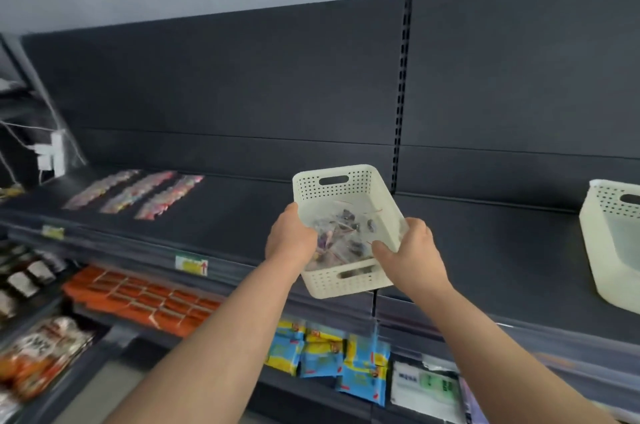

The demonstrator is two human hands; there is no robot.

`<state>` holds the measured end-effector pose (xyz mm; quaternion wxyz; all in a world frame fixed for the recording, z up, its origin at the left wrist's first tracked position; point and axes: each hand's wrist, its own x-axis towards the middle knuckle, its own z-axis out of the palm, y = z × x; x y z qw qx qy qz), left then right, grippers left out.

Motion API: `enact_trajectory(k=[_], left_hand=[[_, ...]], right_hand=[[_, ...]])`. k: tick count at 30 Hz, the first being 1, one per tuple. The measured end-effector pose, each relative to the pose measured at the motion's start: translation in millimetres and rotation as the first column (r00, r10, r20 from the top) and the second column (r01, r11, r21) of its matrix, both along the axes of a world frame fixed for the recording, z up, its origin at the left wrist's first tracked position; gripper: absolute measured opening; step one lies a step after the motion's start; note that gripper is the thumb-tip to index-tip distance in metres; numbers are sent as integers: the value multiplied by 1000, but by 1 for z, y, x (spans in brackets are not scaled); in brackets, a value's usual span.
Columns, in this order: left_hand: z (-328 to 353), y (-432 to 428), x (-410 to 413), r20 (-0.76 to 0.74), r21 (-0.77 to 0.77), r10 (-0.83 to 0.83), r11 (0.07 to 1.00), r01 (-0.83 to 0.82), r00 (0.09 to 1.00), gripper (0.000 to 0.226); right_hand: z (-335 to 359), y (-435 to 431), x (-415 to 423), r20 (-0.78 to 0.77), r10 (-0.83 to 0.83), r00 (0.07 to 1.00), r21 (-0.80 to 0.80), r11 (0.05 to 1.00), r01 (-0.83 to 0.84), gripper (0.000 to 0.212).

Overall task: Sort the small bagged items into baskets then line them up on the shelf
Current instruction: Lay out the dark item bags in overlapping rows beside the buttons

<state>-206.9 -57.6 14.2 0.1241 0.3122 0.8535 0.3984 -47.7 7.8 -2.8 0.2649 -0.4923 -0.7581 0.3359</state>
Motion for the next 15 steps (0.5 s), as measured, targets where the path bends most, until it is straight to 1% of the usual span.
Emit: enact_trajectory(k=[6,15], left_hand=[[-9,14,-19,12,-32,19,999,-19,1000,59],[-17,41,-44,44,-9,11,1000,-10,999,60]], right_hand=[[-11,17,-21,5,19,1000,-52,998,-19,55],[-12,44,-33,59,67,996,-75,995,-63,57]])
